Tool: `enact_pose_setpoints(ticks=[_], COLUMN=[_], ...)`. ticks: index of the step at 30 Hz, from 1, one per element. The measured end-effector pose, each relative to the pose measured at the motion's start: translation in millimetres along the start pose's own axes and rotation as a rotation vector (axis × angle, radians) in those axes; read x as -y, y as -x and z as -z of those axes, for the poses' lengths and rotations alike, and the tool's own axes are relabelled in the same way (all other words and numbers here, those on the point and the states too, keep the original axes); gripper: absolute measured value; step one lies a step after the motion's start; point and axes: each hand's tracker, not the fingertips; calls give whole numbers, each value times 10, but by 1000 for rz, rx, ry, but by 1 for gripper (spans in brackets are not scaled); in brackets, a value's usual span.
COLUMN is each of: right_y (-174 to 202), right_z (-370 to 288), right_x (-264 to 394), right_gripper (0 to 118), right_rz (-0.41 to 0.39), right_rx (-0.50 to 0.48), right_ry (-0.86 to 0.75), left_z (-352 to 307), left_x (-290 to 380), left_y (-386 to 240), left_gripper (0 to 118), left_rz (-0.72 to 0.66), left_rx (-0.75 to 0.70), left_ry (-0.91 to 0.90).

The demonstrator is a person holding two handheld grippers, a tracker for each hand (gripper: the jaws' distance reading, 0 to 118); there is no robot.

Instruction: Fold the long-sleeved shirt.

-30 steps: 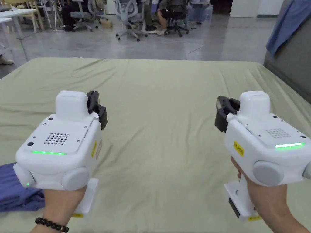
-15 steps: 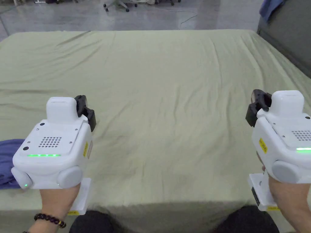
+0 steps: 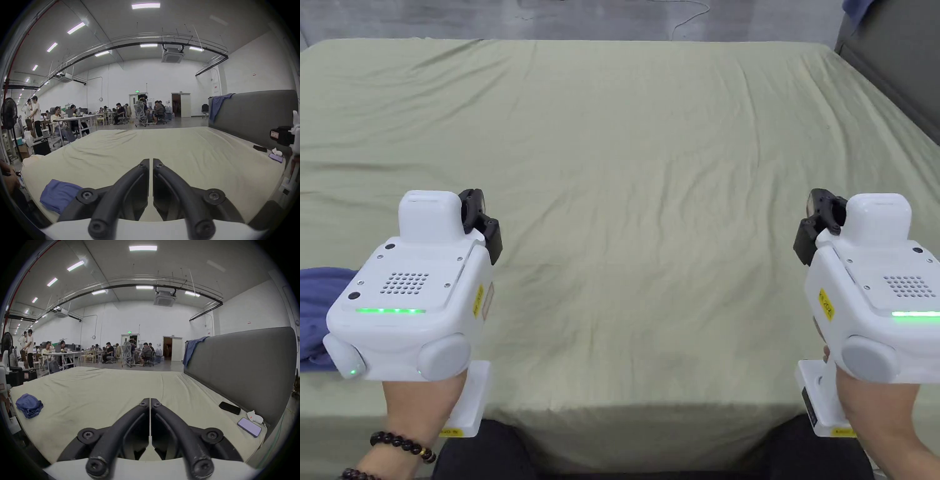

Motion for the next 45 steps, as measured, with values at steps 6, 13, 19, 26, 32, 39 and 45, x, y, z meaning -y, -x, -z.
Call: enact_pose_setpoints(ticks=[6,13,19,26,32,39,45], right_y=[-9,-14,-28,-55,-78,-124,-67], right_z=[31,39,11,59,37,106,85], right_x=[11,42,52,61,48,71,65], right_gripper=[0,113,118,118,118,118,118], right_rz=[15,9,-28,10,54,89,10], right_rx=[-3,-13,-21,-45,-47,-18,-38], right_ry=[26,22,-39,18,-69,27,31], left_z=[12,59,37,44,56,46,45], left_x=[31,108,93,114,140,137,138], left_y=[-8,-29,18,9,-77,-84,-62], left_gripper=[2,114,118,118,118,118,118], left_rz=[12,48,23,27,71,61,63], left_rx=[2,16,12,32,44,49,46], left_ry=[8,18,-16,-41,-42,-70,-82])
